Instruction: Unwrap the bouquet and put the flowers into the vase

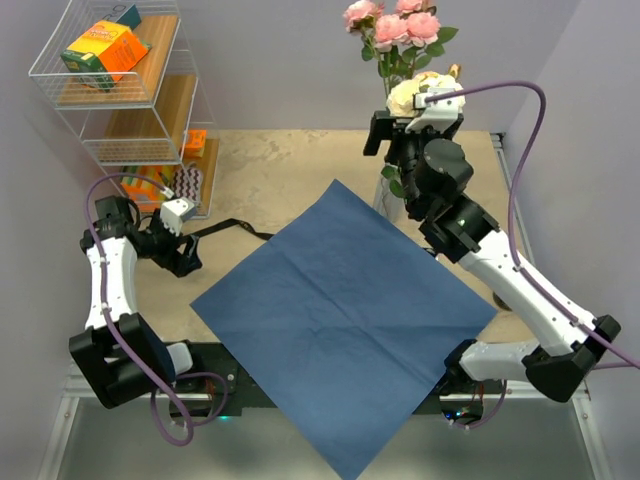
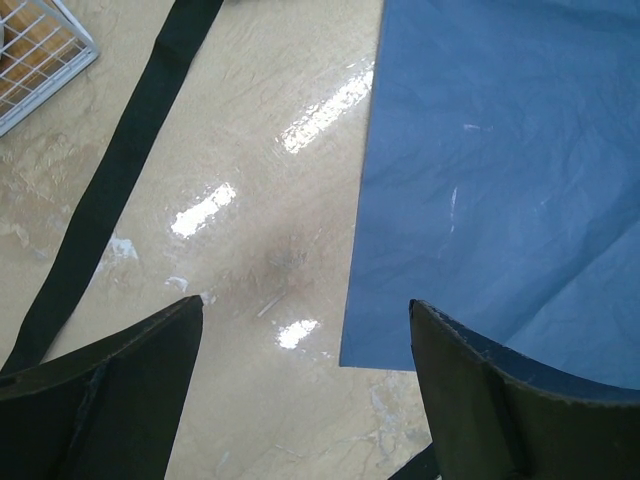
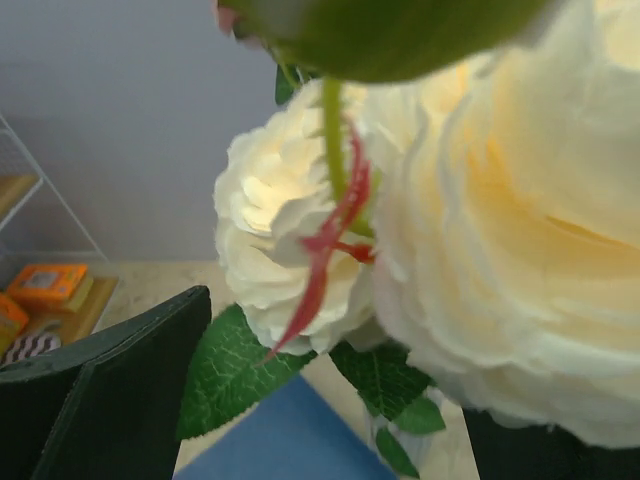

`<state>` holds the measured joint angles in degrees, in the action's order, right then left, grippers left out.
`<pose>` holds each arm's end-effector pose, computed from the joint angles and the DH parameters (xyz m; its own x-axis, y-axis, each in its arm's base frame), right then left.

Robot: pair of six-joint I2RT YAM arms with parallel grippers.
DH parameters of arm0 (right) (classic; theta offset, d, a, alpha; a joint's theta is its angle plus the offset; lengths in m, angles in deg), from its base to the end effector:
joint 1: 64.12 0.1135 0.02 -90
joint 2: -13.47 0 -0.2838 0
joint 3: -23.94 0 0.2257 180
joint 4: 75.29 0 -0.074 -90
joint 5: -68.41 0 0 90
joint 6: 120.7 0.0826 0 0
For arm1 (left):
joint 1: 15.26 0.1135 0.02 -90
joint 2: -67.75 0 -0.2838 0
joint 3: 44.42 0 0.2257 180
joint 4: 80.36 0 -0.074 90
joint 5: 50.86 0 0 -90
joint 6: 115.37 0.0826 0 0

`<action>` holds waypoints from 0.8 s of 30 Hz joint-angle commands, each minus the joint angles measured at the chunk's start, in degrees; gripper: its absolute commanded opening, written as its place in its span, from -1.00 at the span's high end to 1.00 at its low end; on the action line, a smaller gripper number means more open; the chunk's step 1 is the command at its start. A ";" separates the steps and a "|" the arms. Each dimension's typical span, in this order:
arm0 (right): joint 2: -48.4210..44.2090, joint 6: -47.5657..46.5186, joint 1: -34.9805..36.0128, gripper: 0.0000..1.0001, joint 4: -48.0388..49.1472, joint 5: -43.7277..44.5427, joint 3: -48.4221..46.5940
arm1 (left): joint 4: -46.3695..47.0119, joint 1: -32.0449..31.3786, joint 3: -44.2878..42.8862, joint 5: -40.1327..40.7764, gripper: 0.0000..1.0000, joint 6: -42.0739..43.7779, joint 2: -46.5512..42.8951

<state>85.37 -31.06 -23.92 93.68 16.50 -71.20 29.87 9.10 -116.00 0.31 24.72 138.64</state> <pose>0.2430 0.1386 0.5017 0.1618 0.1303 -0.9782 -0.0465 0.9912 0.1243 0.2055 0.0362 0.2552 -0.6360 0.3680 -0.6783 0.5774 0.8101 -0.1019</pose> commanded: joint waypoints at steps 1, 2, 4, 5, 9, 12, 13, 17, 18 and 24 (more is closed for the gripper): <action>-2.11 11.95 0.22 -0.98 -27.45 4.54 -7.90 | -0.67 0.60 -2.20 -2.04 -0.78 -0.78 -2.69; -2.81 12.92 0.22 -0.98 -29.06 4.72 -7.03 | -0.59 0.60 -2.28 -2.13 -0.78 -1.04 -2.86; -5.71 15.82 0.22 -0.98 -33.01 7.35 -6.06 | -0.67 0.60 -2.37 -2.39 -0.79 -1.39 -2.78; -6.93 16.53 0.22 -0.98 -33.99 7.88 -5.19 | -1.19 0.60 -2.55 -2.65 -0.79 -1.39 -2.78; -13.43 20.30 0.22 -0.98 -37.95 7.01 -2.99 | -1.81 0.60 -3.34 -3.09 -0.79 -1.83 -2.78; -16.78 19.44 0.22 -0.97 -39.10 3.24 -0.44 | -1.46 0.60 -3.08 -3.01 -0.79 -2.36 -3.13; -18.71 18.65 0.14 -0.98 -38.66 -1.04 0.26 | -1.29 0.60 -2.99 -3.09 -0.81 -2.71 -3.13; -19.95 16.88 0.22 -0.98 -44.44 -10.55 0.28 | -1.11 0.60 -2.81 -3.45 -0.90 -3.24 -3.04; -20.13 17.67 0.14 -0.98 -46.81 -10.23 -0.08 | -1.11 0.60 -2.81 -3.53 -0.91 -3.41 -3.04; -30.93 20.13 0.22 -0.98 -48.15 -14.95 8.26 | -1.20 0.60 -2.64 -3.71 -0.93 -3.50 -3.48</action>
<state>60.76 -12.70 -23.68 48.02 8.26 -67.57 28.76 9.10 -117.01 -1.42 22.12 136.70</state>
